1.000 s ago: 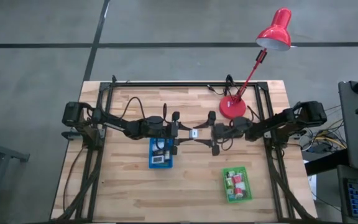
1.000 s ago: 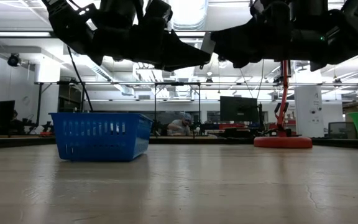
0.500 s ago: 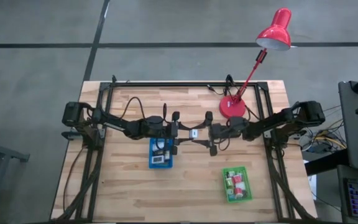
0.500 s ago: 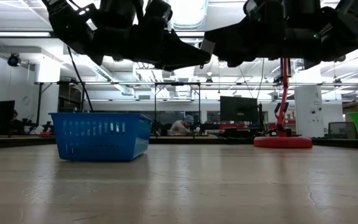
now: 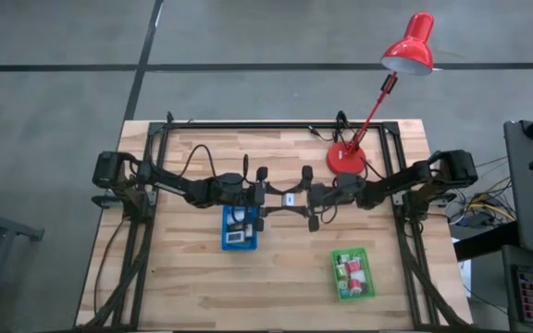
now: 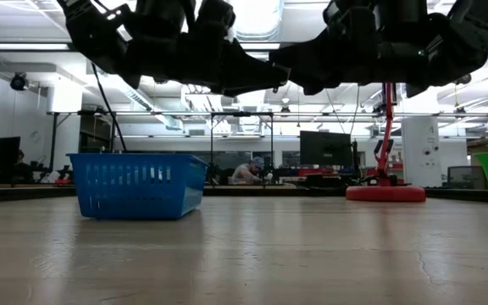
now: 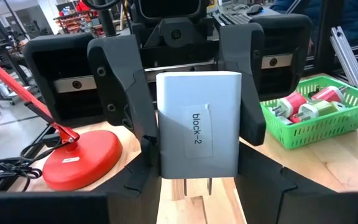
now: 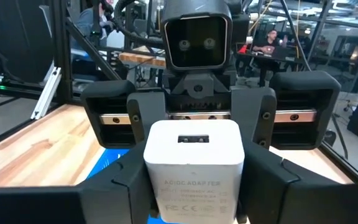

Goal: Pick & Place Office items
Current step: Put the white charger adapter into the green bin

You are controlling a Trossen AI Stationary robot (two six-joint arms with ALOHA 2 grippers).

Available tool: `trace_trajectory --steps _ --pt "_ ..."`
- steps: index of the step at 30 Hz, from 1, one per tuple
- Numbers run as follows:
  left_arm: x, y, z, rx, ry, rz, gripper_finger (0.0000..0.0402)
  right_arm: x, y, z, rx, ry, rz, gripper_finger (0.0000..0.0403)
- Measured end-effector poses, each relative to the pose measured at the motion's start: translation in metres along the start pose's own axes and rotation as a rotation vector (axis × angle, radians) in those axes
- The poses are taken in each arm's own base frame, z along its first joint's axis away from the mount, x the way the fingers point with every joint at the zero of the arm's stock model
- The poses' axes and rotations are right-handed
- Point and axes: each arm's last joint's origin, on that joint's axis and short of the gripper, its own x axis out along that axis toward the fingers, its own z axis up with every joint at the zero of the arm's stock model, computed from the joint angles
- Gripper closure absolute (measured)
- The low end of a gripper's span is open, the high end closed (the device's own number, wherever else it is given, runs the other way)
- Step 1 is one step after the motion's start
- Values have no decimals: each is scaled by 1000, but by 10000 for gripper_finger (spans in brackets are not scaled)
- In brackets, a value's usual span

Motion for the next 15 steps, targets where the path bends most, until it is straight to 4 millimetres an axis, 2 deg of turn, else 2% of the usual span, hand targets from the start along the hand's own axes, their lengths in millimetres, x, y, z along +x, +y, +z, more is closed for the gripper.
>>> trace_trajectory --steps 5,15 --pt "0 0 0 -4 1 4 242 0 0 0 -2 0 -1 239" --pt "0 0 0 4 4 3 242 1 6 1 -23 13 22 239"
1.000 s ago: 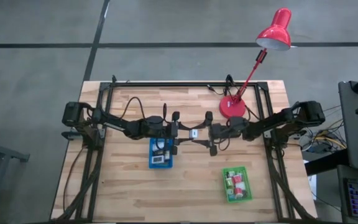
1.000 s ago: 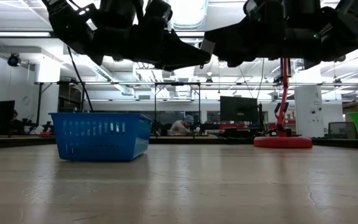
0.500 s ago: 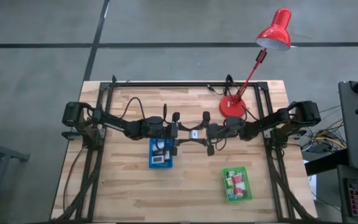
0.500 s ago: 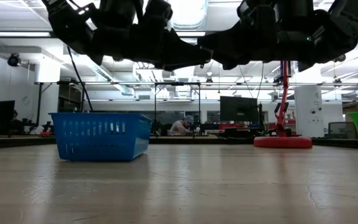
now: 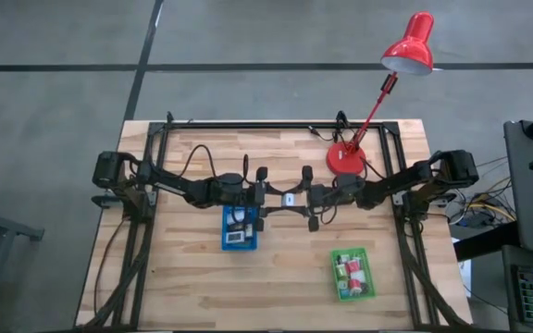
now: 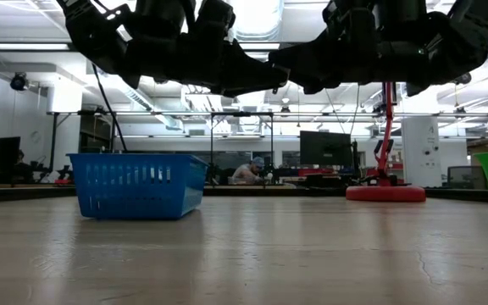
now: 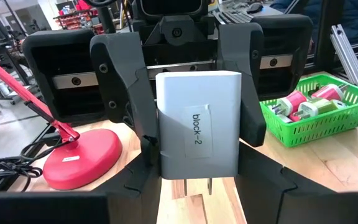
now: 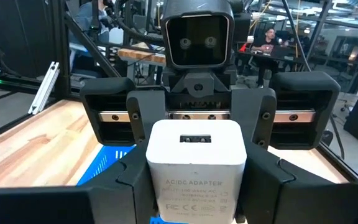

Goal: Pick & Place Office items
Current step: Put the white charger adapter into the green bin

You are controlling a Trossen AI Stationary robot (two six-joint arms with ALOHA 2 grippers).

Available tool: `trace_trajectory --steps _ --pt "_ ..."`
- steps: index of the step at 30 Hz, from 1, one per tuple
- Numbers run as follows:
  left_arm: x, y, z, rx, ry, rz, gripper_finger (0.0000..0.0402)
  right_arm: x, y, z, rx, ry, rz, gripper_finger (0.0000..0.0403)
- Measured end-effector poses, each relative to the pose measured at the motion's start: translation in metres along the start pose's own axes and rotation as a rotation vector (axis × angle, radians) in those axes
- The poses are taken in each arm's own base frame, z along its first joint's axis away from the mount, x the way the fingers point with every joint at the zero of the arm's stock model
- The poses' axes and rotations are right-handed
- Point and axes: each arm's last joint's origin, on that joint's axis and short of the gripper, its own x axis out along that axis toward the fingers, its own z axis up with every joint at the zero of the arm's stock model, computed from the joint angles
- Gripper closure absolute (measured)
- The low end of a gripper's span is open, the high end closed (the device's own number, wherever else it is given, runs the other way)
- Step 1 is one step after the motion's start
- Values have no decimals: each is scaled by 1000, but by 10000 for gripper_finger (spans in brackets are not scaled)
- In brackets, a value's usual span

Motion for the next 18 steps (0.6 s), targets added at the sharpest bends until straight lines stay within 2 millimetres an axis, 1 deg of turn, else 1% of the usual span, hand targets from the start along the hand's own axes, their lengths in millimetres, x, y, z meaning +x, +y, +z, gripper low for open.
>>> trace_trajectory --steps 13,18 --pt "0 -1 -1 -2 15 -12 242 0 3 0 -15 3 8 239" --pt "-2 0 1 -21 34 -13 238 0 3 0 -16 2 10 239"
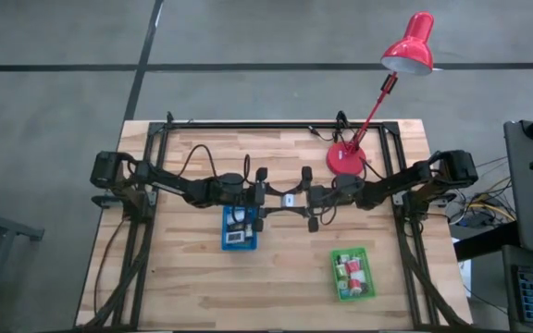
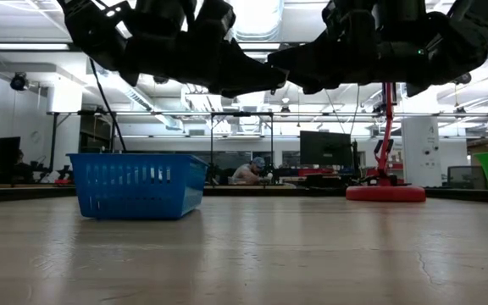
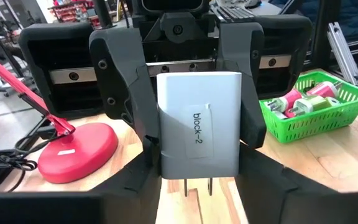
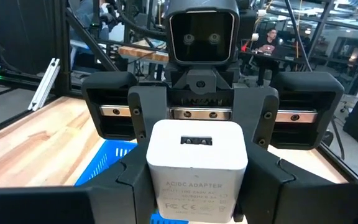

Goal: Pick & Place Office items
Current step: Put the white charger adapter into the green bin

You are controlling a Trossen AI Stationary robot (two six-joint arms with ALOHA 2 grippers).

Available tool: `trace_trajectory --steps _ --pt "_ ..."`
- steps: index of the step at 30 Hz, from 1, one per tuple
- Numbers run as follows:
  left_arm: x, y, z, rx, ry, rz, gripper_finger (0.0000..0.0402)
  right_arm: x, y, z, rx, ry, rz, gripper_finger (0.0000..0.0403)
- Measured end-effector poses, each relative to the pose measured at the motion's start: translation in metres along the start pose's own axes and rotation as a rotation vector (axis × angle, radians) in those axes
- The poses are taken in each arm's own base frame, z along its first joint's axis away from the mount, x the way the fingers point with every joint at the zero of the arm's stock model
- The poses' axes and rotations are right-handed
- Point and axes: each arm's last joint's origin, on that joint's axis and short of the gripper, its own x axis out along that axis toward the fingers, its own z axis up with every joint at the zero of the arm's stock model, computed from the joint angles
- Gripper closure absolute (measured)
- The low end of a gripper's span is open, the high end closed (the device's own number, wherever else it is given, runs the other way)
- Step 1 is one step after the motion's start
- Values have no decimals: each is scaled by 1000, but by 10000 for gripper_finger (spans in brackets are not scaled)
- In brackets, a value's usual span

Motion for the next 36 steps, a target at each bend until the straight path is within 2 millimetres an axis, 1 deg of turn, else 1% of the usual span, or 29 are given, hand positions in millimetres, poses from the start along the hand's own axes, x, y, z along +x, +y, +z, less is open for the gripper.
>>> trace_trajectory --steps 1,6,8,10,12,16,20,23,26,31,34,36 --pt "-1 0 1 -5 -3 0 221 0 0 1 -1 -3 2 239" --pt "-10 1 9 -5 24 -15 80 0 3 1 -2 -8 36 239" --pt "-16 2 13 -3 54 -10 41 0 3 1 -2 -6 39 239" --pt "-22 3 16 -4 89 -11 16 0 4 1 -2 -5 43 239" --pt "-27 2 17 -2 132 -20 9 0 5 1 -5 -6 45 239" --pt "-36 2 18 5 185 -36 15 -1 9 2 -8 1 49 239" --pt "-44 -1 9 6 211 -42 15 -5 17 7 -3 71 43 239" --pt "-52 -2 2 6 219 -31 15 -11 26 16 -5 150 31 239" --pt "-58 -3 -2 7 212 -20 14 -20 36 30 -5 220 28 239" --pt "-65 -3 -6 7 202 -5 14 -35 49 50 31 334 30 239" --pt "-66 -2 -7 6 208 4 15 -40 55 54 60 403 40 239" --pt "-67 -2 -7 9 207 4 15 -42 59 53 78 468 46 239"
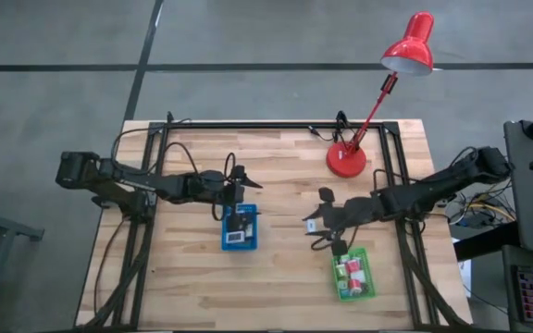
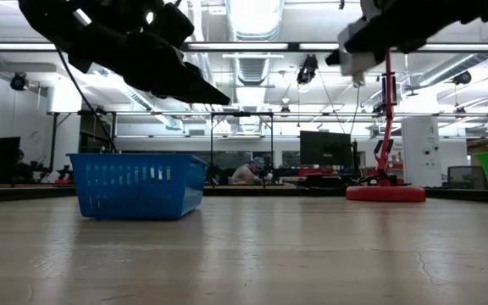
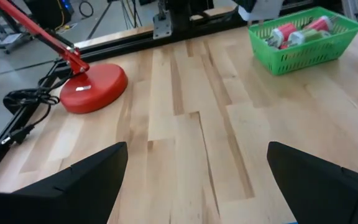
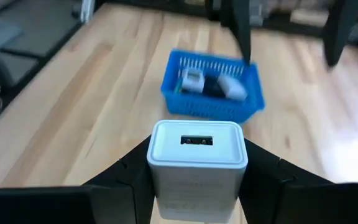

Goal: Pick & Place Office items
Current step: Put the white charger adapter into the green bin

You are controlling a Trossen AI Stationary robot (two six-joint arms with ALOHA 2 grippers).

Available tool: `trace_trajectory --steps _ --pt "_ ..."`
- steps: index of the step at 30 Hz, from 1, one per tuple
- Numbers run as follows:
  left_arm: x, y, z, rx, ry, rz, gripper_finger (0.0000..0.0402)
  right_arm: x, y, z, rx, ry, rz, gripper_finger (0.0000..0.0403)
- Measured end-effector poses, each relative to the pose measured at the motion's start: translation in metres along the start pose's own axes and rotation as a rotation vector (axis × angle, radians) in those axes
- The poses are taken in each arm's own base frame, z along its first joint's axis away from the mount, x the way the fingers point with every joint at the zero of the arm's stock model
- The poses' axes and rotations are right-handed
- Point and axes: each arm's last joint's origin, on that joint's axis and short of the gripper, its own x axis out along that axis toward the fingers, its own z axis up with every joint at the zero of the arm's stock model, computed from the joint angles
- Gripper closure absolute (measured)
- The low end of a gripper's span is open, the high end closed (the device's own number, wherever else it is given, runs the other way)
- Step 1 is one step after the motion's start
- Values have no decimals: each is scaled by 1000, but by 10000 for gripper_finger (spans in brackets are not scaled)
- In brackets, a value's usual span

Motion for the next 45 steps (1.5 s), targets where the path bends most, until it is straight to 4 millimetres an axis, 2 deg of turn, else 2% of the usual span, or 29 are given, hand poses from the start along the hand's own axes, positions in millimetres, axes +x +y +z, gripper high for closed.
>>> trace_trajectory --steps 8,18,22,33,45 --pt "-1 1 -5 10 41 37 16 0 20 3 58 236 38 239" --pt "-1 2 -9 12 87 73 16 -14 48 15 145 403 72 239" --pt "-3 2 -10 16 102 84 16 -16 59 13 183 504 61 239" --pt "-15 2 -13 0 125 109 16 -4 81 -3 244 715 96 239" --pt "-41 1 -14 -38 38 129 16 -8 90 -16 337 839 144 239"
